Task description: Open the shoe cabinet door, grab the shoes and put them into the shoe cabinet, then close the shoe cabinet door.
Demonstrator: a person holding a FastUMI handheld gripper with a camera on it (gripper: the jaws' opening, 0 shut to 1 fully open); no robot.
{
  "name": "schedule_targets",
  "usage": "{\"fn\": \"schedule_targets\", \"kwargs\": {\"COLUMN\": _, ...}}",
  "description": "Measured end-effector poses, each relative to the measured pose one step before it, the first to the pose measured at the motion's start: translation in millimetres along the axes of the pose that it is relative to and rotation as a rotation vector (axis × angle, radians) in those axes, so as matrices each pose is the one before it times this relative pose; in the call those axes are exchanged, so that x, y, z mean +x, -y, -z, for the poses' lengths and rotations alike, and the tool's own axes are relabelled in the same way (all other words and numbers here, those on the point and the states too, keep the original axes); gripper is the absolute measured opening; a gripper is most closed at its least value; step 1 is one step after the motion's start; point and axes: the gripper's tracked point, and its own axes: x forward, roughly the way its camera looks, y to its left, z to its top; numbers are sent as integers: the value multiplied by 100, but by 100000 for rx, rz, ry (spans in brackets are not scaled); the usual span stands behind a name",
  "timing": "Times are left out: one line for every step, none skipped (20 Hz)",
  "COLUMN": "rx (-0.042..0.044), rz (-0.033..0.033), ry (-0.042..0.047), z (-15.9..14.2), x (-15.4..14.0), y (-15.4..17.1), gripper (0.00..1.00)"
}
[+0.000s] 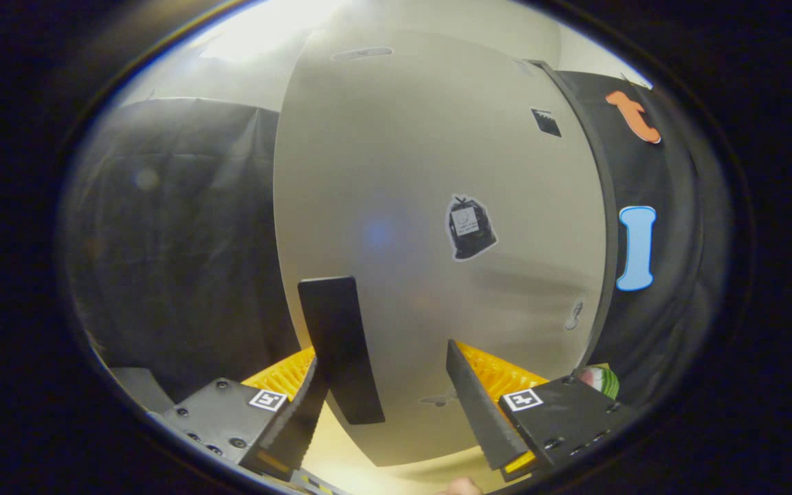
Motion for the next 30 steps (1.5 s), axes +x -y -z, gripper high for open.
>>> {"fn": "schedule_targets", "kwargs": {"rx": -102, "rz": 25, "ry": -65, "z": 98, "x": 51, "y": -33, "gripper": 98}}
{"fn": "schedule_targets", "kwargs": {"rx": 232, "rz": 122, "ry": 65, "z": 5, "x": -17, "y": -2, "gripper": 98}}
{"fn": "schedule_targets", "kwargs": {"rx": 495, "rz": 114, "ry": 72, "z": 19, "x": 40, "y": 19, "gripper": 98}}
{"fn": "schedule_targets", "kwargs": {"rx": 430, "rz": 101, "ry": 71, "z": 11, "x": 11, "y": 27, "gripper": 98}}
{"fn": "schedule_targets", "kwargs": {"rx": 335, "rz": -1, "ry": 174, "z": 33, "x": 20, "y": -12, "gripper": 98}}
{"fn": "schedule_targets", "kwargs": {"rx": 174, "rz": 108, "ry": 76, "z": 14, "x": 73, "y": 60, "gripper": 98}}
{"fn": "schedule_targets", "kwargs": {"rx": 101, "rz": 208, "ry": 44, "z": -15, "x": -52, "y": -22, "gripper": 98}}
{"fn": "schedule_targets", "kwargs": {"rx": 5, "rz": 253, "ry": 132, "z": -3, "x": 2, "y": 25, "gripper": 98}}
{"fn": "schedule_targets", "kwargs": {"rx": -133, "rz": 387, "ry": 206, "z": 43, "x": -42, "y": 43, "gripper": 98}}
{"fn": "schedule_targets", "kwargs": {"rx": -101, "rz": 444, "ry": 331, "z": -64, "x": 9, "y": 47, "gripper": 98}}
{"fn": "schedule_targets", "kwargs": {"rx": 44, "rz": 465, "ry": 295, "z": 12, "x": -51, "y": -18, "gripper": 98}}
{"fn": "schedule_targets", "kwargs": {"rx": 266, "rz": 542, "ry": 232, "z": -20, "x": -48, "y": 36, "gripper": 98}}
{"fn": "schedule_targets", "kwargs": {"rx": 324, "rz": 420, "ry": 367, "z": 2, "x": -121, "y": 29, "gripper": 98}}
{"fn": "schedule_targets", "kwargs": {"rx": 482, "rz": 500, "ry": 179, "z": -83, "x": -100, "y": 51, "gripper": 98}}
{"fn": "schedule_targets", "kwargs": {"rx": 215, "rz": 423, "ry": 346, "z": 16, "x": -133, "y": -37, "gripper": 98}}
{"fn": "schedule_targets", "kwargs": {"rx": 56, "rz": 512, "ry": 360, "z": -28, "x": -99, "y": 35, "gripper": 98}}
{"fn": "schedule_targets", "kwargs": {"rx": -147, "rz": 498, "ry": 312, "z": 105, "x": 11, "y": -25, "gripper": 98}}
{"fn": "schedule_targets", "kwargs": {"rx": -170, "rz": 580, "ry": 339, "z": 22, "x": -91, "y": -61, "gripper": 98}}
{"fn": "schedule_targets", "kwargs": {"rx": -387, "rz": 510, "ry": 497, "z": -5, "x": 77, "y": 4, "gripper": 98}}
{"fn": "schedule_targets", "kwargs": {"rx": -393, "rz": 694, "ry": 529, "z": -49, "x": -62, "y": 7, "gripper": 98}}
{"fn": "schedule_targets", "kwargs": {"rx": -540, "rz": 704, "ry": 620, "z": 62, "x": -11, "y": -17, "gripper": 98}}
{"fn": "schedule_targets", "kwargs": {"rx": -654, "rz": 735, "ry": 698, "z": -54, "x": -66, "y": 41, "gripper": 98}}
{"fn": "schedule_targets", "kwargs": {"rx": -656, "rz": 667, "ry": 760, "z": -151, "x": -144, "y": -15, "gripper": 98}}
{"fn": "schedule_targets", "kwargs": {"rx": -620, "rz": 747, "ry": 689, "z": -165, "x": -126, "y": 1, "gripper": 98}}
{"fn": "schedule_targets", "kwargs": {"rx": -608, "rz": 673, "ry": 665, "z": -35, "x": -55, "y": 14, "gripper": 98}}
{"fn": "schedule_targets", "kwargs": {"rx": -438, "rz": 694, "ry": 652, "z": 2, "x": -7, "y": -35, "gripper": 98}}
{"fn": "schedule_targets", "kwargs": {"rx": -253, "rz": 645, "ry": 406, "z": 41, "x": -56, "y": 43, "gripper": 98}}
{"fn": "schedule_targets", "kwargs": {"rx": -51, "rz": 710, "ry": 340, "z": -57, "x": 34, "y": 1, "gripper": 98}}
{"fn": "schedule_targets", "kwargs": {"rx": -96, "rz": 820, "ry": 299, "z": -16, "x": 7, "y": -51, "gripper": 98}}
{"fn": "schedule_targets", "kwargs": {"rx": -261, "rz": 1053, "ry": 490, "z": -63, "x": 53, "y": 1, "gripper": 98}}
